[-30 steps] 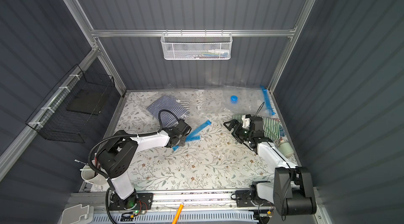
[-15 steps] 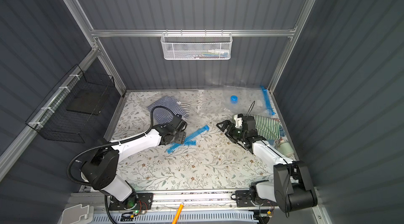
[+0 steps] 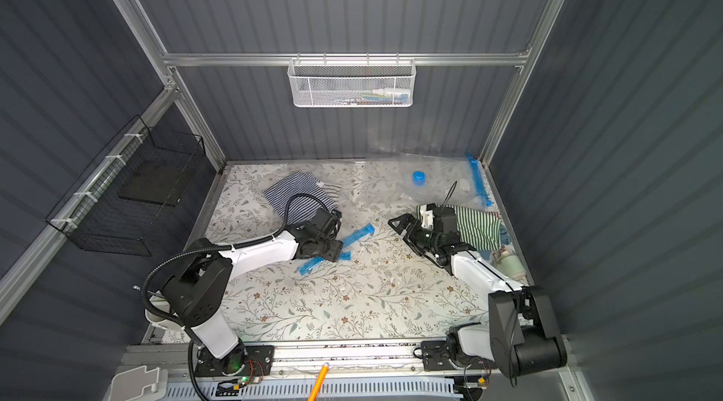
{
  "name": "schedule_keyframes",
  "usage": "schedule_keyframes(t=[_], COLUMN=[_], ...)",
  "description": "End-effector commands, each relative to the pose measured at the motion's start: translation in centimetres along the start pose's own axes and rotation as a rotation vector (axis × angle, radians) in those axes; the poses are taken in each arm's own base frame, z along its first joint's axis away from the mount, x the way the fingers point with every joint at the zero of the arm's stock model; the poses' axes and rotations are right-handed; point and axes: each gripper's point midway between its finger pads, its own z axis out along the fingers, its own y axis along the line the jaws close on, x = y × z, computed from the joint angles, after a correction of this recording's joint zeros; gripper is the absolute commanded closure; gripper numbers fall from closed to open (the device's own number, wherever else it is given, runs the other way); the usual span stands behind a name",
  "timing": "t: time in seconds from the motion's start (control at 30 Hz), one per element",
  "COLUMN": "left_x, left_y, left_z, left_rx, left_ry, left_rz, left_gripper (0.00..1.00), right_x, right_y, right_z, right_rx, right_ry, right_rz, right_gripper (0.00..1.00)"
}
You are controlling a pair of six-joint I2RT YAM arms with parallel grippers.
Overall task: Take the tank top out of the vacuum bag
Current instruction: Open the vacuum bag.
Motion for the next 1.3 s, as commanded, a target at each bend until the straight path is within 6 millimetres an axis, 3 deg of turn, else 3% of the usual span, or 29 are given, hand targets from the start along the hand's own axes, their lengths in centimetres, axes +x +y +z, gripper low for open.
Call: schedule_keyframes(t=[0.0,0.17,0.33,0.63,0.93,1.27], left_x=[-0.5,0.2,-0.4,-0.9,-0.8,-2.3], left_y=[-0.9,0.2,1.6,1.7,2.0,2.7], left_z=[0.6,1.4,1.6,2.4,3.0,1.5], left_rx=[0.020,-0.062,-0.150,-0.170,-0.191,-0.235], left_ry=[0.004,0.021,0.021,0.025,0.043,0.010], left_rz=[0.046,0.064,0.065,0.048,0.055,0.018], left_gripper=[0.36,0.37,0.45,0.69,0.84,0.97], right_x=[-0.5,-0.2,-0.1,0.3,0.3,0.4], right_y=[0.5,0.4,0.6,0.1,0.0,-0.1], right_z=[0.3,0.5,0.9,1.2,1.2,1.3], right_rx=[-0.006,-0.017,-0.029,-0.032,-0.033,-0.035], right_ry=[0.000,0.019,0.036,0.052,0.050,0.057], right_rz=[-0.002,-0.001,0.007,0.031,0.032,0.034], right_gripper=[0.01,0.01,0.01,0.01,0.01,0.01])
